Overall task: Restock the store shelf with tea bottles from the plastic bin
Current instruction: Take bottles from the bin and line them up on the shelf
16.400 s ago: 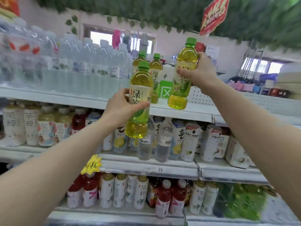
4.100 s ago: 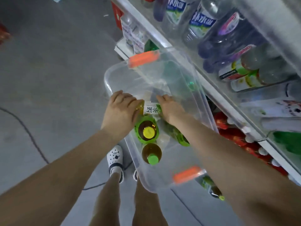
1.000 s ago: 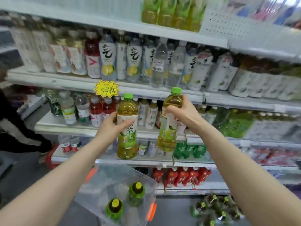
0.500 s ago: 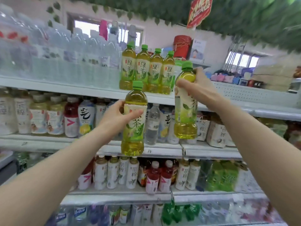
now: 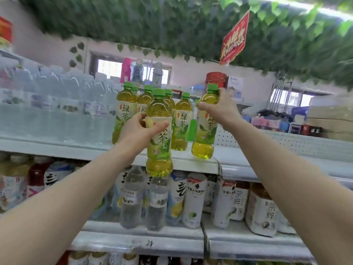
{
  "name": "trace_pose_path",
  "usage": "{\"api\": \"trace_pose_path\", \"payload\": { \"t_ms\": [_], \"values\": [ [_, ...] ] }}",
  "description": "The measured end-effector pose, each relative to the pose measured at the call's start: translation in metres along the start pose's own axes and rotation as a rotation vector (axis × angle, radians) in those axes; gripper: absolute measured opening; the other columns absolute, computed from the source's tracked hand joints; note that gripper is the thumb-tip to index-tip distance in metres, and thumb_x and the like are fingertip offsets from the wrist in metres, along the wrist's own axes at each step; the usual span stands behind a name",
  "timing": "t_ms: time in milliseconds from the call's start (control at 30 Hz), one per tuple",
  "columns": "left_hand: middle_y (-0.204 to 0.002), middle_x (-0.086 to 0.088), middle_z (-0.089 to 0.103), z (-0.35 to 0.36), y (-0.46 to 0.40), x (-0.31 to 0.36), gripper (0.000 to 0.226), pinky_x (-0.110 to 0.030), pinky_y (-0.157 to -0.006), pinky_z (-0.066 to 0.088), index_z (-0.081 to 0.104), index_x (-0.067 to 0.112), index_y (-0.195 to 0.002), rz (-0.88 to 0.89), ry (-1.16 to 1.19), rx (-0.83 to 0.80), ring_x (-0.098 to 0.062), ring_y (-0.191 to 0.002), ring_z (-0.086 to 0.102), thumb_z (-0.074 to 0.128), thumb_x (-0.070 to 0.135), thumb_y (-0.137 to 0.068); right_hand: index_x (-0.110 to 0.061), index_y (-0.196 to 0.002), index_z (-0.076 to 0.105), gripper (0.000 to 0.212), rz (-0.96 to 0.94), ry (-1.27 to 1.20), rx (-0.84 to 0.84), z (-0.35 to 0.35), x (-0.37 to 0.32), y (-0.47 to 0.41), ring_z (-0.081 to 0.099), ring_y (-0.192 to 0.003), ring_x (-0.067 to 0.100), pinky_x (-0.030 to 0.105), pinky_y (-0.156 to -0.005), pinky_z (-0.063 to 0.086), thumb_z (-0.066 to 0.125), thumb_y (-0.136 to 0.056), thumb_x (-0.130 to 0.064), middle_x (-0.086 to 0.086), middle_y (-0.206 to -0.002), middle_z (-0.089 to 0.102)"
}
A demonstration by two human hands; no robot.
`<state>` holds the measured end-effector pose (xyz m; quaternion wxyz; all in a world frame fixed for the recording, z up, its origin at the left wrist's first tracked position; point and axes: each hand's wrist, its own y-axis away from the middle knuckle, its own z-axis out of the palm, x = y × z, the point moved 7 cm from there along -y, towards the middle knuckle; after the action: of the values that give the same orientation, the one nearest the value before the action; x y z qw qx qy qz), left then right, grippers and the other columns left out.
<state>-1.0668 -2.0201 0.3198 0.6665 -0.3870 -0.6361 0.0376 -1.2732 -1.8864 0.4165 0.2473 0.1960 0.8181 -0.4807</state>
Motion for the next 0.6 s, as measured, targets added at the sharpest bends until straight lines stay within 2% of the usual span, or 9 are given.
{"api": "trace_pose_path", "payload": {
  "t_ms": [100, 200, 267, 333, 400, 467, 600],
  "values": [
    [-0.111, 0.003, 0.071, 0.012, -0.017, -0.003, 0.097, -0.046, -0.088, 0.057, 0.058, 0.021, -0.125, -0.012, 0.042, 0.016, -0.018, -0.1, 0.068, 0.079, 0.072, -0.045, -0.014, -0.14, 0.039, 0.082, -0.006, 0.071, -0.007, 0.019, 0.02, -0.015, 0.058, -0.115, 0.028, 0.047, -0.098, 0.049, 0.077, -0.075, -0.047, 0.009, -0.129, 0.06],
    [-0.102, 0.005, 0.073, 0.02, -0.031, -0.007, 0.052, -0.045, -0.086, 0.057, 0.065, 0.025, -0.11, -0.014, 0.038, 0.038, -0.017, -0.095, 0.07, 0.079, 0.054, -0.069, -0.01, -0.142, 0.037, 0.089, -0.035, 0.084, 0.003, 0.03, 0.028, -0.025, 0.056, -0.119, 0.029, 0.048, -0.099, 0.048, 0.077, -0.075, -0.052, 0.011, -0.133, 0.057],
    [-0.098, 0.005, 0.074, 0.023, -0.037, -0.008, 0.038, -0.042, -0.084, 0.057, 0.066, 0.026, -0.103, -0.018, 0.034, 0.055, -0.017, -0.094, 0.07, 0.076, 0.049, -0.076, -0.012, -0.145, 0.032, 0.097, -0.034, 0.11, -0.042, 0.034, 0.032, -0.029, 0.055, -0.122, 0.029, 0.049, -0.1, 0.048, 0.078, -0.071, -0.056, 0.01, -0.137, 0.055],
    [-0.097, 0.004, 0.074, 0.025, -0.042, -0.007, 0.037, -0.041, -0.083, 0.056, 0.067, 0.024, -0.102, -0.017, 0.019, 0.066, -0.018, -0.093, 0.07, 0.075, 0.05, -0.076, -0.021, -0.149, 0.023, 0.109, 0.022, 0.079, -0.169, 0.037, 0.041, -0.03, 0.056, -0.119, 0.029, 0.05, -0.096, 0.051, 0.081, -0.064, -0.057, 0.008, -0.137, 0.054],
    [-0.096, 0.002, 0.074, 0.028, -0.046, -0.005, 0.04, -0.041, -0.083, 0.056, 0.067, 0.022, -0.102, -0.006, 0.017, 0.061, -0.02, -0.093, 0.07, 0.074, 0.051, -0.076, -0.028, -0.15, 0.02, 0.102, 0.051, -0.034, -0.282, 0.037, 0.052, -0.026, 0.061, -0.109, 0.027, 0.048, -0.088, 0.056, 0.083, -0.069, -0.035, 0.006, -0.131, 0.055],
    [-0.098, 0.001, 0.074, 0.032, -0.049, -0.001, 0.046, -0.04, -0.083, 0.057, 0.067, 0.019, -0.104, 0.009, 0.012, 0.054, -0.02, -0.094, 0.07, 0.075, 0.052, -0.074, -0.025, -0.148, 0.024, 0.093, 0.028, -0.115, -0.301, 0.033, 0.059, -0.027, 0.063, -0.105, 0.025, 0.047, -0.085, 0.057, 0.079, -0.075, -0.012, 0.007, -0.125, 0.058],
    [-0.103, 0.002, 0.073, 0.039, -0.059, 0.006, 0.063, -0.044, -0.088, 0.056, 0.065, 0.018, -0.112, 0.041, -0.008, 0.041, -0.017, -0.097, 0.069, 0.076, 0.059, -0.065, -0.019, -0.152, 0.02, 0.099, -0.009, 0.052, -0.218, 0.037, 0.069, -0.042, 0.058, -0.111, 0.026, 0.048, -0.092, 0.053, 0.081, -0.074, -0.019, 0.006, -0.127, 0.057]
  ]
}}
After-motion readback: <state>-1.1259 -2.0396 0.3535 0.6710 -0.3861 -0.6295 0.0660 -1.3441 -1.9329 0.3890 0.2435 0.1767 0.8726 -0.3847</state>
